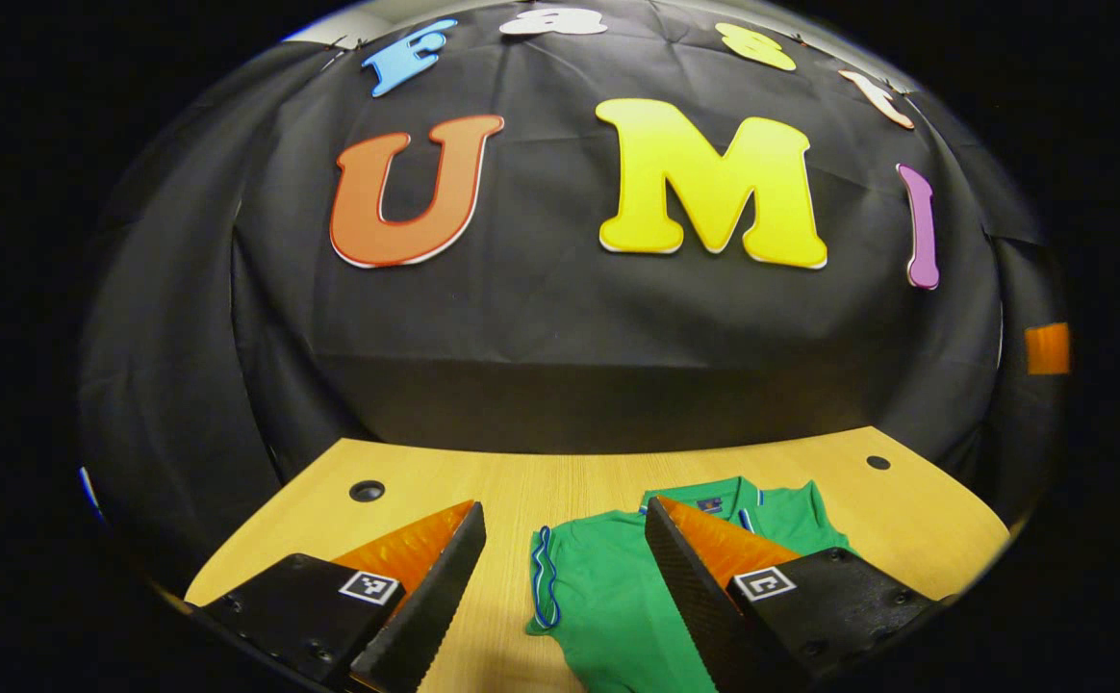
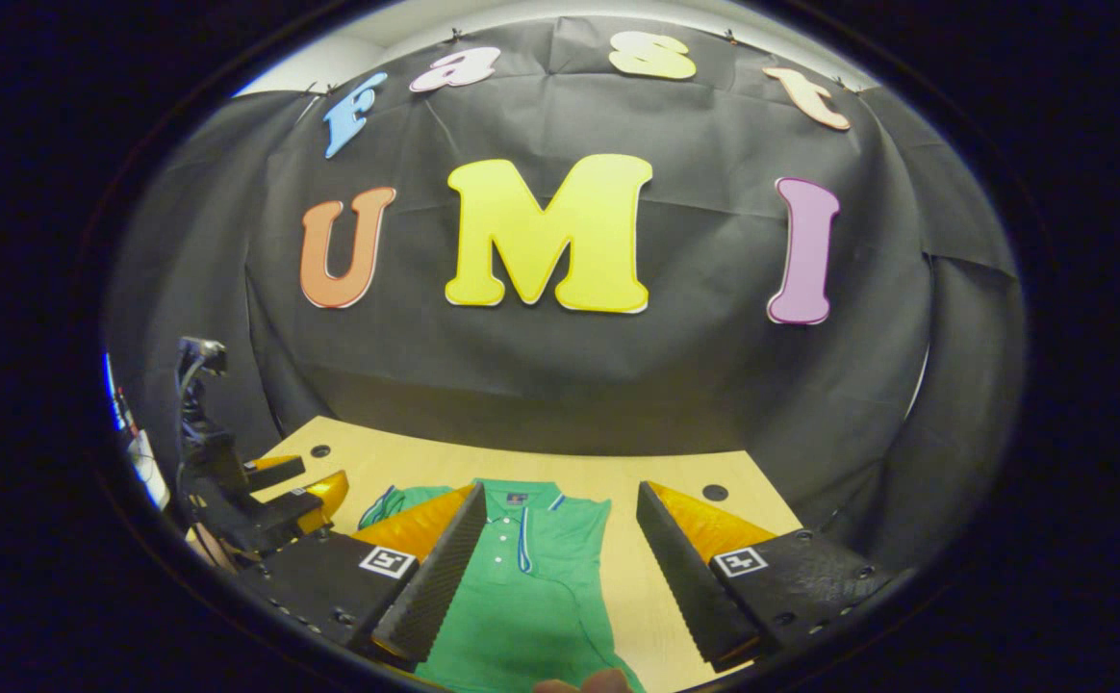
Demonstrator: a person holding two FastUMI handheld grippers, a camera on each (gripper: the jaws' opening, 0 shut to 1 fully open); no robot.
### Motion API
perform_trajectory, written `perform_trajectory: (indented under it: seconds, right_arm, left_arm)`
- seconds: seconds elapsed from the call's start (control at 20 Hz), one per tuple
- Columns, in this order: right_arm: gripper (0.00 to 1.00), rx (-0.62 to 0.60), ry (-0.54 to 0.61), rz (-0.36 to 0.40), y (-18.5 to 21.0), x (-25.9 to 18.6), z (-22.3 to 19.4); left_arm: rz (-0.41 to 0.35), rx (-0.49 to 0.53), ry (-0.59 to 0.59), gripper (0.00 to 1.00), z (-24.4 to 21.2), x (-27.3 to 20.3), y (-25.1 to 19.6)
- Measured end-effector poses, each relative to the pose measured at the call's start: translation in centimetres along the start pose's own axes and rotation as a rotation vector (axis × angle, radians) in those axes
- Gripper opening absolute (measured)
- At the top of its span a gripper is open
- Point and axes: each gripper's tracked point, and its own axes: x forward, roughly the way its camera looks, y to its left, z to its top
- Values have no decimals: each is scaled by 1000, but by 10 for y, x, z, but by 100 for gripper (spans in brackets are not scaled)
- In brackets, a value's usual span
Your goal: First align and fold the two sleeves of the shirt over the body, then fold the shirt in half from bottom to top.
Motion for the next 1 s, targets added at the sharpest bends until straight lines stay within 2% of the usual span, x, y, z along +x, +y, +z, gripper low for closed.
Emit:
perform_trajectory:
  seconds: [0.2, 0.4, 0.7, 0.75, 0.8, 0.95, 1.0]
  right_arm:
    - [97, -19, 45, -62, -17, -6, -19]
    - [97, -23, 85, -84, -17, -4, -35]
    - [96, -38, 125, -97, -18, -2, -44]
    - [96, -34, 123, -100, -18, -3, -42]
    - [94, -30, 126, -100, -17, -4, -43]
    - [94, -14, 130, -90, -12, -4, -43]
    - [96, -10, 127, -90, -11, -5, -42]
  left_arm:
    - [11, -8, 98, 100, -50, 41, 12]
    - [14, 4, 156, 100, -90, 67, 19]
    - [-15, 10, 225, 100, -126, 89, 25]
    - [-19, 8, 218, 97, -123, 91, 25]
    - [-25, -6, 211, 91, -122, 92, 22]
    - [-29, -18, 229, 25, -126, 92, 22]
    - [-17, -17, 233, 23, -126, 91, 24]
